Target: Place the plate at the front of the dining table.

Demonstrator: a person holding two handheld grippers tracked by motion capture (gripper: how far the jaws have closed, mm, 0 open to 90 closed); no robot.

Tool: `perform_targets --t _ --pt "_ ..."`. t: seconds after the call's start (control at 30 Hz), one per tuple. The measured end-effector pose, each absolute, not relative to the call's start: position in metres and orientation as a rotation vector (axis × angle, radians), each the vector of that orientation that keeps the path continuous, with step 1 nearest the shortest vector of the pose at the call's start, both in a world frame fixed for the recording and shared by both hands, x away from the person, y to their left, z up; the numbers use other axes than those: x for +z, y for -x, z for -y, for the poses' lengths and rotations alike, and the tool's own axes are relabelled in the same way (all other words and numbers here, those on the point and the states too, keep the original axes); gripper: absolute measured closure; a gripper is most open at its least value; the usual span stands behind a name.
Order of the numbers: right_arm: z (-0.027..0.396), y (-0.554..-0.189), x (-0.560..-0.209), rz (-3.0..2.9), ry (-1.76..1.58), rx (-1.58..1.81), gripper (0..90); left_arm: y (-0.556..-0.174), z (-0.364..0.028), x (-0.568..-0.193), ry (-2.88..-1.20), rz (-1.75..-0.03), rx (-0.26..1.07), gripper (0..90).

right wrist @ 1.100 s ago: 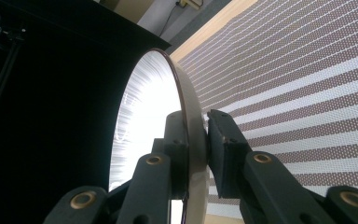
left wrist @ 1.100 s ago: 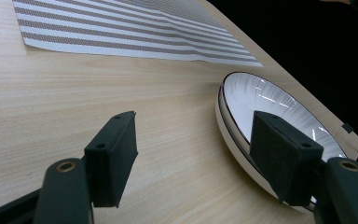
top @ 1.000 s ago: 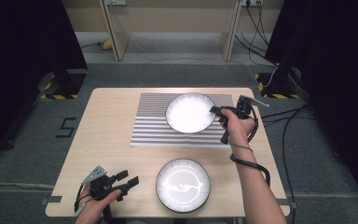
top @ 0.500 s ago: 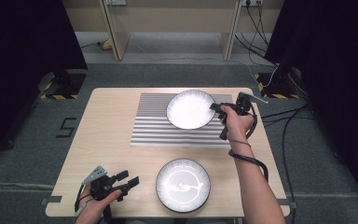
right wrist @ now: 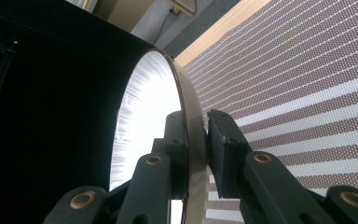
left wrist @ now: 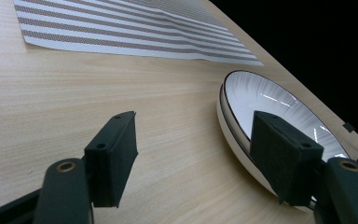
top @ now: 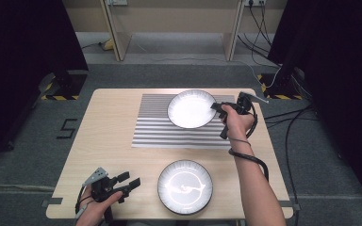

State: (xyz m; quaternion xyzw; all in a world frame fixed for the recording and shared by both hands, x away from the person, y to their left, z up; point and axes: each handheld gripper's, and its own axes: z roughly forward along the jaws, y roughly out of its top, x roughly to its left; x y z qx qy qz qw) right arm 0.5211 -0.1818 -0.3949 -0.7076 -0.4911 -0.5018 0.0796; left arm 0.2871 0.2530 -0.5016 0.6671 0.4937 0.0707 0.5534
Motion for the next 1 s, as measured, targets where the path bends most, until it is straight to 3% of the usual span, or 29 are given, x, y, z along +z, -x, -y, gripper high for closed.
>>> perform_targets --t 1.0 --pt "0.182 -0.540 -0.401 1.415 2.170 -1.500 78.1 -0.288 -0.253 -0.503 -1.578 -1.167 0.164 31.4"
